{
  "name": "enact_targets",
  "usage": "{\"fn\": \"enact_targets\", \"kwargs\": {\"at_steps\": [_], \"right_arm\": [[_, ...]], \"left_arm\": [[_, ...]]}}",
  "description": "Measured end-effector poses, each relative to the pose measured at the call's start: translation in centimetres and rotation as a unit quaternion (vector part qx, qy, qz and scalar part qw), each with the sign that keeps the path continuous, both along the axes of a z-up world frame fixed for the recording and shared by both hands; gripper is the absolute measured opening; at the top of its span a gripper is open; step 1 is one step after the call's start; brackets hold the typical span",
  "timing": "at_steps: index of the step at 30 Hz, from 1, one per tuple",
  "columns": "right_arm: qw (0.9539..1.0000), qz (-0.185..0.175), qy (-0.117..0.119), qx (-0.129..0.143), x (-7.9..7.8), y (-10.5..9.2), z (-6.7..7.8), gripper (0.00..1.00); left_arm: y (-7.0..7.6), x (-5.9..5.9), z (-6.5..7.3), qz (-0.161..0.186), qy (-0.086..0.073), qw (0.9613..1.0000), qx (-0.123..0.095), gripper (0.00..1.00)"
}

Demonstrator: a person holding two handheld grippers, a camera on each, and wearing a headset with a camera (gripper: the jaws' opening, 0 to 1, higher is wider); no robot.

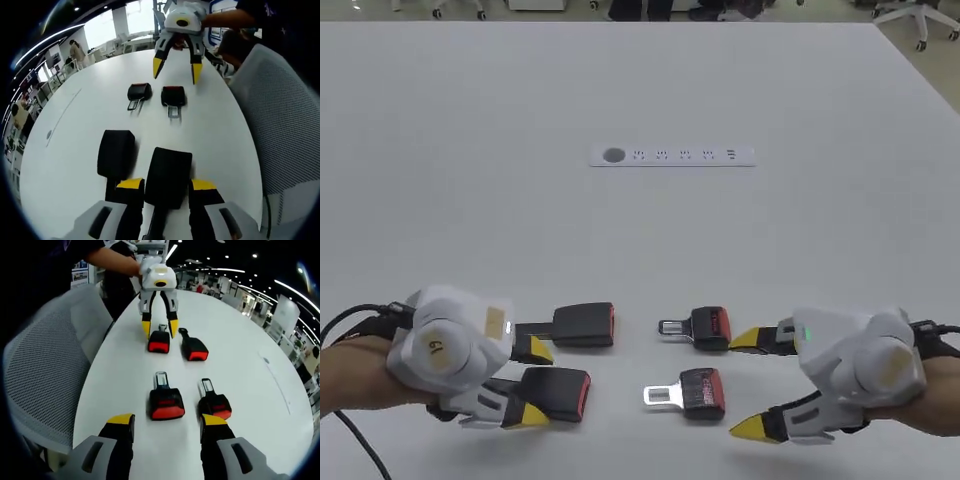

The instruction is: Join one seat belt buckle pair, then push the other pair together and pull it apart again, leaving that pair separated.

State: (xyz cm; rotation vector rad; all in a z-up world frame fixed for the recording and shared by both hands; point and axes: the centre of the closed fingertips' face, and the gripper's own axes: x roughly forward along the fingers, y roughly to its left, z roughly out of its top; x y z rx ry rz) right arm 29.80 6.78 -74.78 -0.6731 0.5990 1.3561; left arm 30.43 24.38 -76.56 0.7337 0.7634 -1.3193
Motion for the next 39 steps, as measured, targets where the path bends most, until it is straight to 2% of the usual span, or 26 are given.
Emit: {"fn": "enact_targets", "kwargs": {"at_steps": [3,12,17,27,39], "right_arm": [[1.0000,0.003,-0.003,-0.004,0.2,0.2,-0.4,0.48],[0.9998,0.017,0.006,-0.008,0.2,1.1,-1.4,0.42],[0.9997,0.019,0.009,-0.007,0.4,1.4,-1.7,0.38],[0.9995,0.024,0.014,-0.017,0.3,1.7,-2.7,0.32],[0.9994,0.021,0.019,-0.019,0.4,1.8,-2.7,0.31]], "left_arm": [[0.0,0.0,-0.1,0.000,0.007,1.0000,-0.001,0.35],[0.2,0.1,-0.6,-0.010,0.015,0.9998,0.003,0.33],[0.3,0.2,-0.9,-0.010,0.027,0.9996,0.005,0.34],[0.2,0.0,-1.1,-0.027,0.029,0.9991,0.017,0.33],[0.1,-0.1,-1.1,-0.026,0.033,0.9989,0.020,0.33]]}}
